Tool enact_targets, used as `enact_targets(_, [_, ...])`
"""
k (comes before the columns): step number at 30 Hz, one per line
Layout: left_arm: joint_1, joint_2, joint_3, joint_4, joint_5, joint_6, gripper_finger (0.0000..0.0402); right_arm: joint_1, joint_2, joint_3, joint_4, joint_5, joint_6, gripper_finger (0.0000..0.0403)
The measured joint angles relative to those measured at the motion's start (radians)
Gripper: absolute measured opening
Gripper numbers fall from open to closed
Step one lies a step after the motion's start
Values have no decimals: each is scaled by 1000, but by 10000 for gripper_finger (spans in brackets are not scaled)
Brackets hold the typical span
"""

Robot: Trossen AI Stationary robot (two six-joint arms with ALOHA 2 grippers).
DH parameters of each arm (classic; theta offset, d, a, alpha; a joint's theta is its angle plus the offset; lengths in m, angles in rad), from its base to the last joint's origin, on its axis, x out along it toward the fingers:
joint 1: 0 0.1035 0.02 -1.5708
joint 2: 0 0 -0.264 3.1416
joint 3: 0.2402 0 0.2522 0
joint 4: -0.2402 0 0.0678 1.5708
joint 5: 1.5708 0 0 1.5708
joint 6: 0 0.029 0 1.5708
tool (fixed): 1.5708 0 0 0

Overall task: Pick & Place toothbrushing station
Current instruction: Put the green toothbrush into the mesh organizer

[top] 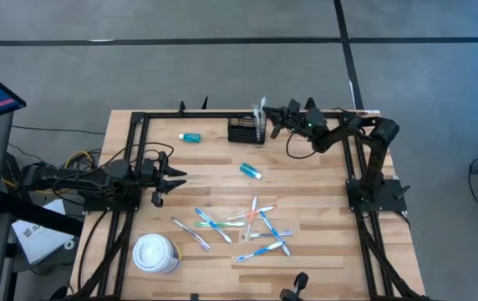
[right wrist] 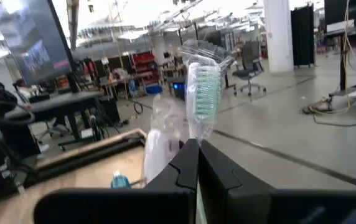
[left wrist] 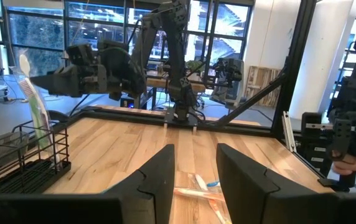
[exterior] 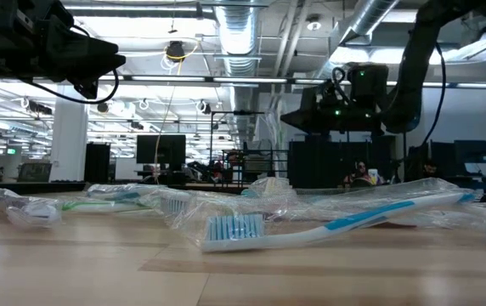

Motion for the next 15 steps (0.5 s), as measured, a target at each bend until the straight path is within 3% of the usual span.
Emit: enact_targets(15, [0,0,0,0,0,0,113,0,0,10,-145,0,-65,0])
